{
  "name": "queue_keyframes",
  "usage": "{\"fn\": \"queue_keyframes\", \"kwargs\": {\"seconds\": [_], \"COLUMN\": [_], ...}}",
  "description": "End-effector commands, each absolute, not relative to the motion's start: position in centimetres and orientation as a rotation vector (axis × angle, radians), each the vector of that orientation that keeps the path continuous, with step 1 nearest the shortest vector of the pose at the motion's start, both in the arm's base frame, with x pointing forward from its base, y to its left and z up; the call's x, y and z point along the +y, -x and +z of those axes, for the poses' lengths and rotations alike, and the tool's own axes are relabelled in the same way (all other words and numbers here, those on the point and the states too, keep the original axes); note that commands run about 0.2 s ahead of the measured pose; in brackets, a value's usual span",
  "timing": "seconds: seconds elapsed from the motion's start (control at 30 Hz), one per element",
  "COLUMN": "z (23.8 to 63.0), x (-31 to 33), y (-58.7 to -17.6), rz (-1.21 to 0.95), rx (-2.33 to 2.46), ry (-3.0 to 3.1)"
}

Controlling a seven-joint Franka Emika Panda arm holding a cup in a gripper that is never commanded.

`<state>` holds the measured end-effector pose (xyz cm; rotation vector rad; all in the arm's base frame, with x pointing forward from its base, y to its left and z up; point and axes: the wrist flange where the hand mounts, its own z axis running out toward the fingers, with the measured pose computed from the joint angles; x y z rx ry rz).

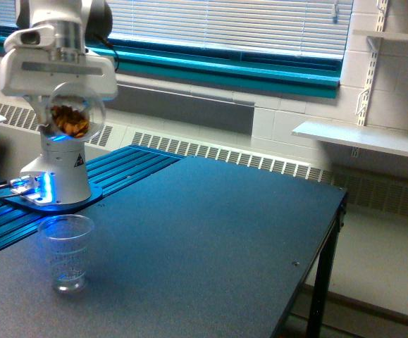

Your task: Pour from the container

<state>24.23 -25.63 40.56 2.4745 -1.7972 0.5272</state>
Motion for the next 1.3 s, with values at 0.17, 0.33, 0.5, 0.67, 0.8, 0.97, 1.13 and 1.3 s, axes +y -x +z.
{"fn": "queue_keyframes", "kwargs": {"seconds": [0.17, 0.33, 0.5, 0.67, 0.8, 0.97, 1.13, 1.3], "z": [38.2, 36.8, 35.6, 34.6, 33.9, 32.9, 32.0, 31.5], "x": [-26.1, -25.7, -25.9, -26.4, -26.7, -27.1, -26.9, -26.4], "y": [-23.0, -22.7, -22.2, -21.8, -21.6, -21.3, -21.4, -21.9], "rz": [0.444, 0.393, 0.342, 0.304, 0.278, 0.239, 0.211, 0.198], "rx": [-1.840, -1.835, -1.853, -1.868, -1.872, -1.881, -1.869, -1.849], "ry": [-2.459, -2.472, -2.461, -2.449, -2.441, -2.430, -2.441, -2.463]}}
